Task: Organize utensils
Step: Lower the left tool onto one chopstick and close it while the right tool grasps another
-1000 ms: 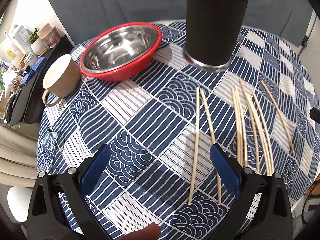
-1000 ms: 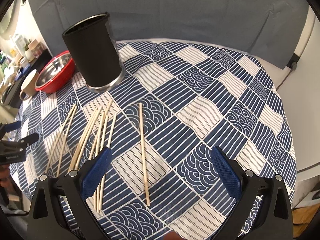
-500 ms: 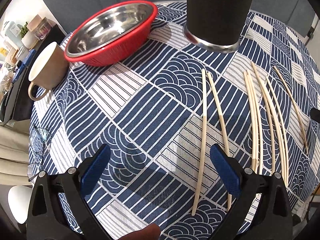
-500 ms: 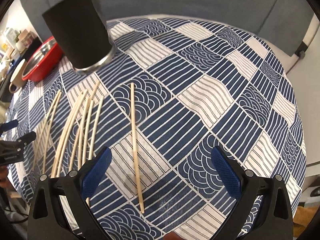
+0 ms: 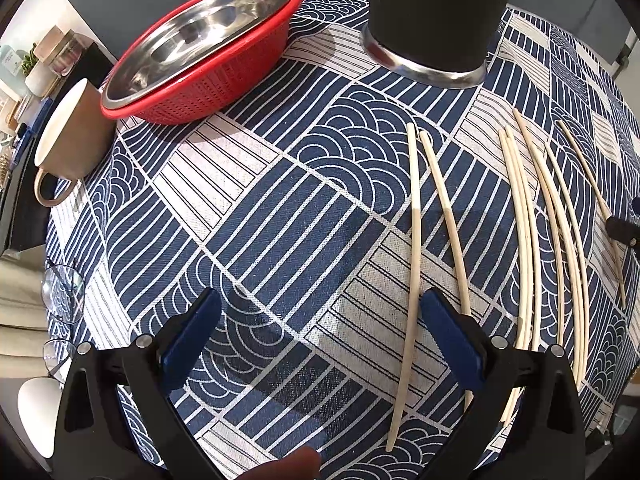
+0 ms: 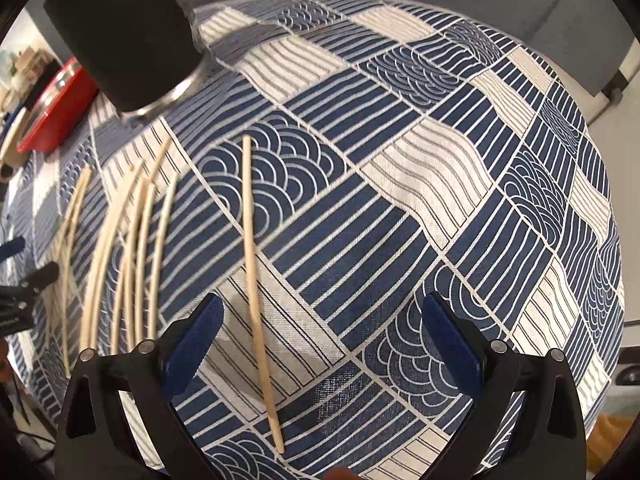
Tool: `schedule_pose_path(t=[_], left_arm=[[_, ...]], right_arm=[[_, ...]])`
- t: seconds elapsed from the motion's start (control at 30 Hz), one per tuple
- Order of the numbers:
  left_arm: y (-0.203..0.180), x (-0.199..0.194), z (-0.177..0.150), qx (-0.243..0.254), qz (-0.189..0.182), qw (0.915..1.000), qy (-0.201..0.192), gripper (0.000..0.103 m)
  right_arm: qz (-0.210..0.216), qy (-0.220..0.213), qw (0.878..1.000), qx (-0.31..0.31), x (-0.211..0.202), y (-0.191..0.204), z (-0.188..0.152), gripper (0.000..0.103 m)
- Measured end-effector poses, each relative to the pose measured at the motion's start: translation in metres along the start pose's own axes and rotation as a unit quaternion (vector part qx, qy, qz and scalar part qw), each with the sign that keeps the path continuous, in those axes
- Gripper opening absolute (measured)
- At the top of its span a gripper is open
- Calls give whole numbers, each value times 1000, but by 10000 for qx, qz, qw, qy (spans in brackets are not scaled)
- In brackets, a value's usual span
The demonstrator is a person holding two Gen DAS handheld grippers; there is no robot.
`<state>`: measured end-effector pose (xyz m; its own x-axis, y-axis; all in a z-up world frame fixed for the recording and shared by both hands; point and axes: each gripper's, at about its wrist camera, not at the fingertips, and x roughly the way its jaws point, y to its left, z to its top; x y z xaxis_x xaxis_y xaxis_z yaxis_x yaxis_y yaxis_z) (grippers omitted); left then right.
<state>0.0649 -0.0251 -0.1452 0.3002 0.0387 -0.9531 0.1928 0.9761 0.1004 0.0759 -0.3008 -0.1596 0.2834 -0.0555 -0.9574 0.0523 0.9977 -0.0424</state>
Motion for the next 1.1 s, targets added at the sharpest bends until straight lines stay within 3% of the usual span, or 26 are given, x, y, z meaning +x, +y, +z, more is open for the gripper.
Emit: schedule_pose_path(t=[0.17, 0.43, 0.77, 0.93, 1.07, 1.1], left_arm=[[17, 12, 1, -360, -350, 9986, 132, 99], [20, 16, 1, -280, -363, 9989, -86, 99], [29, 13, -11, -242, -376, 9990, 91, 98], [15, 10, -3, -55, -452, 9989, 111, 80], [4, 9, 5, 112, -491, 9985, 228, 75], [2, 9, 6, 171, -521, 9982, 236, 70]], right_arm=[[85, 111, 9999, 40, 5, -1, 1, 96], [110, 163, 9998, 81, 6, -2, 2, 97], [65, 173, 9997, 131, 7, -1, 6, 95], [39, 172, 9997, 141, 6, 0, 0, 95], [38, 186, 9997, 128, 7, 6, -5, 94], [43, 198, 9997, 127, 7, 7, -6, 93]])
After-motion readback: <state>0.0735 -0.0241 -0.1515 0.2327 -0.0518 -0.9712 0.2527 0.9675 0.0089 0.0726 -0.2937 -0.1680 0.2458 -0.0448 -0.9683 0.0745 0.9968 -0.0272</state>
